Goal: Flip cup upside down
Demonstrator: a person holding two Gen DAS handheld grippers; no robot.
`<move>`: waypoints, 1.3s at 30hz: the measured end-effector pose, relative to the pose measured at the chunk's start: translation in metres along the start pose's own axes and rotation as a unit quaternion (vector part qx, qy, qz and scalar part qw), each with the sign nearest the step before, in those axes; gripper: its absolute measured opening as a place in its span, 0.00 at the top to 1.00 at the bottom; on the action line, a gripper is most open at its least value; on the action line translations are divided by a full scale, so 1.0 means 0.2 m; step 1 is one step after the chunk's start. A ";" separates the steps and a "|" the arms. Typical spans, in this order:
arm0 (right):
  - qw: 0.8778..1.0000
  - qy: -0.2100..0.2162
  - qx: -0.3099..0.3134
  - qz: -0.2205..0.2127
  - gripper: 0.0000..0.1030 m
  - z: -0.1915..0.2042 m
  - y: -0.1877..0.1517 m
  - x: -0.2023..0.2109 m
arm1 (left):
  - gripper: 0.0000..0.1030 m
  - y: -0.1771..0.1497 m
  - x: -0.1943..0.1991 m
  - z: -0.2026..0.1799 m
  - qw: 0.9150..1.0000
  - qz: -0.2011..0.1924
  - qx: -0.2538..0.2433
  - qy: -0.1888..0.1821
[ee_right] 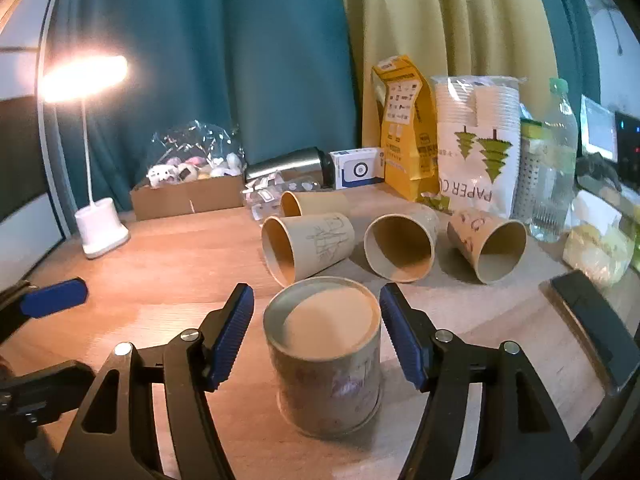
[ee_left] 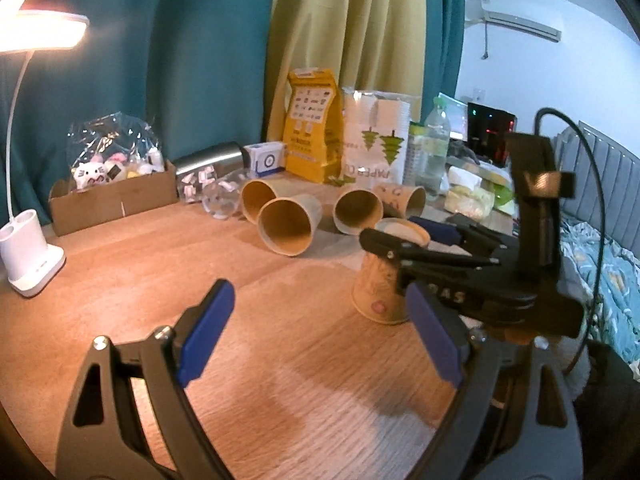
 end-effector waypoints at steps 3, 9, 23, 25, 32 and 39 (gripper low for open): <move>1.000 0.006 -0.013 -0.001 0.29 -0.01 0.00 0.09 | 0.14 0.00 0.00 -0.01 1.000 0.002 -0.005 0.002; 1.000 -0.002 -0.030 0.005 0.27 -0.05 -0.03 0.27 | 0.14 0.00 -0.01 -0.01 1.000 0.002 -0.010 0.001; 0.999 -0.019 -0.050 -0.001 0.27 -0.06 -0.10 0.45 | 0.08 0.00 -0.03 -0.02 1.000 0.005 -0.012 -0.006; 0.999 -0.018 -0.046 -0.002 0.27 -0.05 -0.10 0.46 | 0.07 0.00 -0.01 -0.03 1.000 -0.003 -0.016 -0.002; 0.999 -0.017 -0.051 -0.004 0.27 -0.06 -0.10 0.46 | 0.06 0.00 -0.01 -0.02 1.000 -0.007 -0.017 0.016; 0.998 -0.013 -0.062 -0.003 0.27 -0.09 -0.11 0.46 | 0.05 0.00 0.00 -0.02 1.000 -0.008 -0.019 0.018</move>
Point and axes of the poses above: each gripper's, at about its wrist camera, not at the fingertips, and x roughly against the way its jaws point, z to its left, y to its top, the point moved 5 cm from there along -x, roughly the way its jaws point, and after that the axes turned 4 degrees about -x, right-handed, at the moved point
